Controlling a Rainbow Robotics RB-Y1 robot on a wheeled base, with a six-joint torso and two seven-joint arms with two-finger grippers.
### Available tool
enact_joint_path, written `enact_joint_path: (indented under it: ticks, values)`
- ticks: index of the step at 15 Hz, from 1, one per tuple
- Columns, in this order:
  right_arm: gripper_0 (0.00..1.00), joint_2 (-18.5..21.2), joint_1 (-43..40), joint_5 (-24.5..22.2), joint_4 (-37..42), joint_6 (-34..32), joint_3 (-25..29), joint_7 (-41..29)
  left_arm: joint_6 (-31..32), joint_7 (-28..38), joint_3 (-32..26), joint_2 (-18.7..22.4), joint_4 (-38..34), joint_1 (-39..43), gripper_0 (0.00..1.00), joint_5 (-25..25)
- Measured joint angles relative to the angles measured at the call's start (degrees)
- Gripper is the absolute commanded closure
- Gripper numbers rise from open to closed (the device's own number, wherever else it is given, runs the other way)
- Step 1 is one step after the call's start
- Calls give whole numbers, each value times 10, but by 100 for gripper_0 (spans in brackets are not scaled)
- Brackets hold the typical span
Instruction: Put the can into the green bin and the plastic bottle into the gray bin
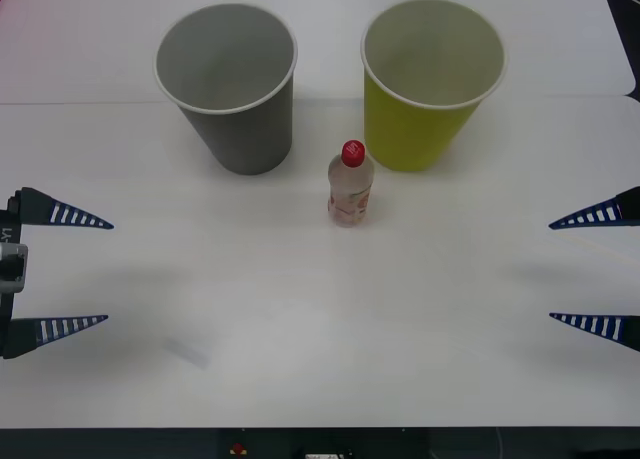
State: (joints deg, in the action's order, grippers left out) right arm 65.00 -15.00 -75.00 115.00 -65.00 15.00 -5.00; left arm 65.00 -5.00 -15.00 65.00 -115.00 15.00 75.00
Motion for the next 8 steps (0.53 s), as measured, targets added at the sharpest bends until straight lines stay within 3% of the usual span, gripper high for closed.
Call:
enact_joint_path:
  ticks: [8]
  values:
    - [0,-12,16,25,-5,-6,-4,1,0,0,0,0,0,0,0,0]
